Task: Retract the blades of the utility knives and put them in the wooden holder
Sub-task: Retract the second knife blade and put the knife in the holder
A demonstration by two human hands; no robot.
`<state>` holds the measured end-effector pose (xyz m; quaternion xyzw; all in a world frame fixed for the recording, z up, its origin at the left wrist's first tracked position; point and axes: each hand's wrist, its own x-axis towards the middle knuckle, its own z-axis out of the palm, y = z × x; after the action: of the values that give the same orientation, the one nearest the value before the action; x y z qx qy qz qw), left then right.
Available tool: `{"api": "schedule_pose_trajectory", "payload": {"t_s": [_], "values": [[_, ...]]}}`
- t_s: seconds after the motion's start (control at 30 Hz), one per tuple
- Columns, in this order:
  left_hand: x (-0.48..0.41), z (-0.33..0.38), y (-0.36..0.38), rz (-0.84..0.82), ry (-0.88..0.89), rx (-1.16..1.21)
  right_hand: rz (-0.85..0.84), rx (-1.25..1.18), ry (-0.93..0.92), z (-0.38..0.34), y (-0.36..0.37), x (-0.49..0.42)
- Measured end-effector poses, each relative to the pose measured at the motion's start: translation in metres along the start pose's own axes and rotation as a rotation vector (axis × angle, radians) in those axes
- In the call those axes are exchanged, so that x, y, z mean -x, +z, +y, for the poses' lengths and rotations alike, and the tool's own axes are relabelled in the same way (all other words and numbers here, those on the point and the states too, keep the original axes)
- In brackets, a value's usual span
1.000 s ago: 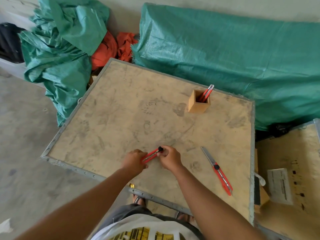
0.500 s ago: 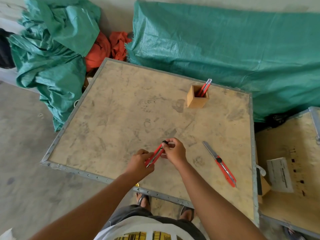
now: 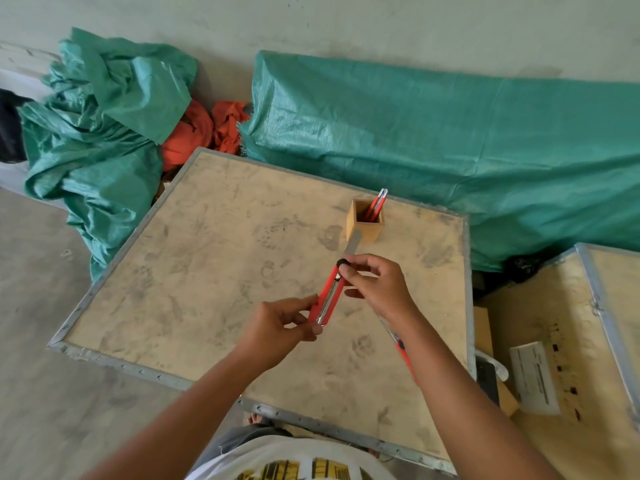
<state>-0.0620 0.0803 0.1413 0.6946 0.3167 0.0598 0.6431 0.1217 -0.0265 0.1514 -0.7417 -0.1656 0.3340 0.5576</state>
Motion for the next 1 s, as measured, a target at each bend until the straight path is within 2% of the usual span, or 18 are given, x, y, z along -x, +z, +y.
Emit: {"api": "schedule_pose_trajectory", "payload": {"t_s": [0.17, 0.3, 0.47, 0.67, 0.83, 1.0], "values": [[-0.008, 0.024, 0.026, 0.076, 0.074, 0.109, -0.186, 0.162, -0.048, -0.007, -0.023, 0.011], [-0.015, 0.037, 0.037, 0.067, 0.110, 0.139, -0.228, 0.292, -0.143, -0.009, -0.039, 0.015], [-0.020, 0.050, 0.047, 0.045, 0.142, 0.127, -0.251, 0.340, -0.207, -0.017, -0.057, 0.019], [-0.027, 0.059, 0.054, 0.042, 0.168, 0.100, -0.106, 0.343, -0.253, -0.021, -0.065, 0.021], [-0.031, 0.066, 0.059, 0.036, 0.171, 0.111, -0.149, 0.321, -0.289, -0.022, -0.071, 0.020], [-0.035, 0.070, 0.065, 0.032, 0.178, 0.116, -0.011, 0.337, -0.310, -0.022, -0.070, 0.020]]}}
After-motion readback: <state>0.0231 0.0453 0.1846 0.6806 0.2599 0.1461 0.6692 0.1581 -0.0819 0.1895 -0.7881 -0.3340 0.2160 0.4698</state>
